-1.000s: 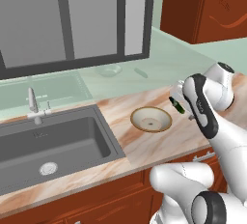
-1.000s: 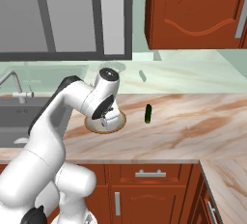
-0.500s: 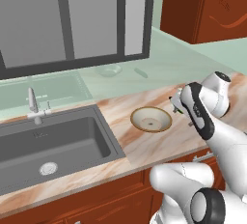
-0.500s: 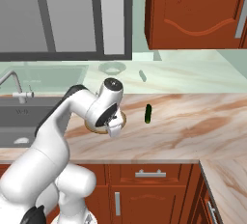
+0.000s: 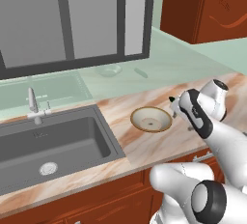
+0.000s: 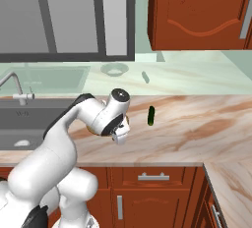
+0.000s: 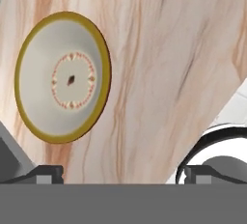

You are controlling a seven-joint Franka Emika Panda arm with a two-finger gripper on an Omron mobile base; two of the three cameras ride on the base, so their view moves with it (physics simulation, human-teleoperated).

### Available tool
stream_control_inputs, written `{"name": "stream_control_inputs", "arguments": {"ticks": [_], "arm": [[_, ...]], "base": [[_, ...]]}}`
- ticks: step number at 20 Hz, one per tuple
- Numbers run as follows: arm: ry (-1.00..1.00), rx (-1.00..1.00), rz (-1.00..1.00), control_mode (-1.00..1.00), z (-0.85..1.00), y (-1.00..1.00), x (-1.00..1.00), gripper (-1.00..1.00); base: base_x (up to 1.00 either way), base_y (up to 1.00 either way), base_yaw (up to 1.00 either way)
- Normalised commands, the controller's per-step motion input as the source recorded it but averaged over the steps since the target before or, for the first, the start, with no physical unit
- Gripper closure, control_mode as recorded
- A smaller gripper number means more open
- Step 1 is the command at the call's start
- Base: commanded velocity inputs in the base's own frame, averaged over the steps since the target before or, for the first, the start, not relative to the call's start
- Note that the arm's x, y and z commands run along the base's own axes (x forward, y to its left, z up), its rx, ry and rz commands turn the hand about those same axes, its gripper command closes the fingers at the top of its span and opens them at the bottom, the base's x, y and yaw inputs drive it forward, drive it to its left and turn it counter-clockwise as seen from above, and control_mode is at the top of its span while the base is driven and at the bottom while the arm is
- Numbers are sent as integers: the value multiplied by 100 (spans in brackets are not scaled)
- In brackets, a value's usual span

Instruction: Place the two vegetables and bowl onto the tray for setting up a vegetable dip station.

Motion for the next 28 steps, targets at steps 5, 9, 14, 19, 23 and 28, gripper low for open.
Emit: {"name": "stream_control_inputs", "arguments": {"ticks": [5, 9, 14, 19, 23, 28], "arm": [[0, 0, 5, -100, -22, 0, 24, -100], [0, 0, 4, -100, -17, 0, 27, -100], [0, 0, 1, -100, -13, -1, 26, -100], [0, 0, 0, -100, -8, -5, 25, -100], [5, 1, 0, -100, -14, -4, 19, -100], [7, 3, 0, -100, -19, -2, 20, -100]], "base": [[0, 0, 0], [0, 0, 0], [0, 0, 0], [0, 0, 0], [0, 0, 0], [0, 0, 0]]}}
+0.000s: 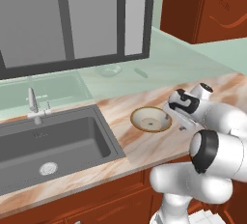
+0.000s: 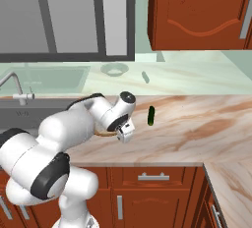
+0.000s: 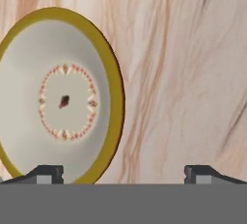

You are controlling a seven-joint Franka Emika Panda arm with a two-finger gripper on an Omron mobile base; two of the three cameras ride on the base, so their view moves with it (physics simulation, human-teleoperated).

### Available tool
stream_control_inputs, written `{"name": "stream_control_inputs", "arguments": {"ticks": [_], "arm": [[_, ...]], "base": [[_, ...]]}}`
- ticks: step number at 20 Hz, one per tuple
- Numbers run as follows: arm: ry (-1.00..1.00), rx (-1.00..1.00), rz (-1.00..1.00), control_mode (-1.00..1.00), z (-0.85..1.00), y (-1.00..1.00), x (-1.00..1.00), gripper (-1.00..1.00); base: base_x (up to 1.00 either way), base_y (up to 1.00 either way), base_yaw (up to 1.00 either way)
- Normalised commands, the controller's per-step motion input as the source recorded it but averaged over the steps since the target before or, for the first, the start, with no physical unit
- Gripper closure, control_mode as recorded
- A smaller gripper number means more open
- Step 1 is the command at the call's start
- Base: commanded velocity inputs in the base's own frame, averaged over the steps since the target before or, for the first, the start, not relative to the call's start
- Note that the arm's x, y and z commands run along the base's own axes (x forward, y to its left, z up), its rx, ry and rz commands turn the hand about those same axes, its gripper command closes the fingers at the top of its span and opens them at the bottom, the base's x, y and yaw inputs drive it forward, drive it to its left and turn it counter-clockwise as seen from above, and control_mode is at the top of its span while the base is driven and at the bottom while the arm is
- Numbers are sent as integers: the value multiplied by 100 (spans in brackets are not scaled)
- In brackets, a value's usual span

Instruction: Place the two vegetables and bowl onto the tray for setting up a vegetable dip station.

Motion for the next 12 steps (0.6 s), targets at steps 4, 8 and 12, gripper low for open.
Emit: {"name": "stream_control_inputs", "arguments": {"ticks": [4, 8, 12], "arm": [[10, 2, 0, -100, -25, 0, 20, -100], [6, 3, 0, -100, -22, 0, 23, -100], [1, 3, 0, -100, -19, -3, 20, -100]], "base": [[0, 0, 0], [0, 0, 0], [0, 0, 0]]}}
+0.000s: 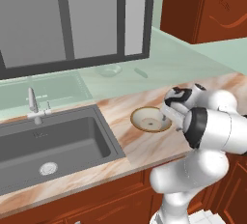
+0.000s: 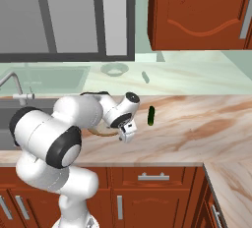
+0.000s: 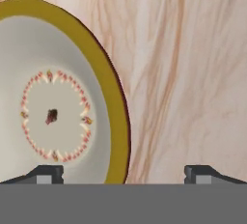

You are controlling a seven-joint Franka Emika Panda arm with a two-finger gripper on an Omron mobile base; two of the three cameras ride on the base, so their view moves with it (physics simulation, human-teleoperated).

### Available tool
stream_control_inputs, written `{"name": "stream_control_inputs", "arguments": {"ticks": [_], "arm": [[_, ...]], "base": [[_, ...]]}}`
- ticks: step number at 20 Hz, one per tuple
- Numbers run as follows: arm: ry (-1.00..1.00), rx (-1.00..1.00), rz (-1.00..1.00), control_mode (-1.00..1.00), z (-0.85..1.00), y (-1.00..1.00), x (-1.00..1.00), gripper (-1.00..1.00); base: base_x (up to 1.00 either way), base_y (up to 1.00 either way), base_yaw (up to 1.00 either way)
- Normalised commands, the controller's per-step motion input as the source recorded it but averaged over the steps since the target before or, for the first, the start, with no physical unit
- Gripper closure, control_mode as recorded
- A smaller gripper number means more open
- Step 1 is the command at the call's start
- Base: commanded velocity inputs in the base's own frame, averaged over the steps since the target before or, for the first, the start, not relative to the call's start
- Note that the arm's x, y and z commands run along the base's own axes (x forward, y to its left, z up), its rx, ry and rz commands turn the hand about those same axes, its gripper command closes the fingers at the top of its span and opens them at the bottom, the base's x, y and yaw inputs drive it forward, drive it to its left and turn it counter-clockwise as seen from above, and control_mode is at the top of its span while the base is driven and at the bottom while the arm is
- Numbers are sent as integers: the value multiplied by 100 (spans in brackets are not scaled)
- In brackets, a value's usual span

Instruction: Place the two vegetables and bowl onto the tray for setting up a vegetable dip station.

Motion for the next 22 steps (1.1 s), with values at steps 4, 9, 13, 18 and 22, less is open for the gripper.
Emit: {"name": "stream_control_inputs", "arguments": {"ticks": [4, 9, 13, 18, 22], "arm": [[0, 2, 0, -100, -19, -3, 18, -100], [0, 2, 0, -100, -18, -1, 18, -100], [0, 0, 0, -100, -18, 0, 17, -100], [0, 0, 0, -100, -12, 0, 17, -100], [0, 0, 0, -100, -8, 0, 14, -100]], "base": [[0, 0, 0], [0, 0, 0], [0, 0, 0], [0, 0, 0], [0, 0, 0]]}}
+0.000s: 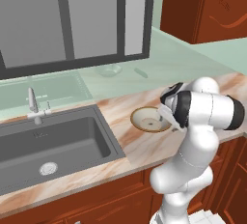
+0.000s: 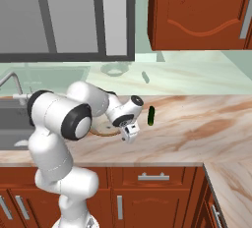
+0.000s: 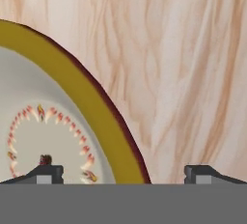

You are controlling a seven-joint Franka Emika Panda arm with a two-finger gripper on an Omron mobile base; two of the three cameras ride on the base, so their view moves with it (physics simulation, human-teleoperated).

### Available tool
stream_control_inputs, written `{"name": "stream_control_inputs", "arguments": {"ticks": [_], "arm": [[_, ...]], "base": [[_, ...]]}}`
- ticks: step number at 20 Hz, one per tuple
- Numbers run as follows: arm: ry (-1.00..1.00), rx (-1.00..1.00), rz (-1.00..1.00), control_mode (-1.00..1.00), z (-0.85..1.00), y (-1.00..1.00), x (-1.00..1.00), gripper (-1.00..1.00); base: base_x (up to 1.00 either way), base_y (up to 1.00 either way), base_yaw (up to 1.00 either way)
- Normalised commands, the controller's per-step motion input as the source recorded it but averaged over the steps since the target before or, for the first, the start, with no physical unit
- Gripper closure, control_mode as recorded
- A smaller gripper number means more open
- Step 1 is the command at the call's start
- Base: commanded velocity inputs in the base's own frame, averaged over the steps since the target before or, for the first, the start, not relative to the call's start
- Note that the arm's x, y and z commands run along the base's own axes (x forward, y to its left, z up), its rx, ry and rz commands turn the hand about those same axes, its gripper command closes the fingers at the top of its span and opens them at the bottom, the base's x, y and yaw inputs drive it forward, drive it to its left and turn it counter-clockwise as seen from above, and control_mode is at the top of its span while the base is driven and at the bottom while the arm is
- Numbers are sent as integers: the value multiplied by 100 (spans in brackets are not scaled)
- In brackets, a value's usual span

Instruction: Place the two vegetables and bowl onto the tray for setting up a vegetable dip station.

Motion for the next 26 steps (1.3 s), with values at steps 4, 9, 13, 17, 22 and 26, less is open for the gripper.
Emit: {"name": "stream_control_inputs", "arguments": {"ticks": [4, 9, 13, 17, 22, 26], "arm": [[0, 0, 0, -100, -6, 0, 9, 100], [0, 0, 0, -100, -2, -2, 0, 100], [0, 1, 0, -100, -1, 0, -8, 100], [-2, 5, 0, -100, 1, 0, -14, 100], [-11, 4, 0, -100, 9, 0, -18, 100], [-18, 3, 0, -100, 13, 0, -27, 100]], "base": [[0, 0, 0], [0, 0, 0], [0, 0, 0], [0, 0, 0], [0, 0, 0], [0, 0, 0]]}}
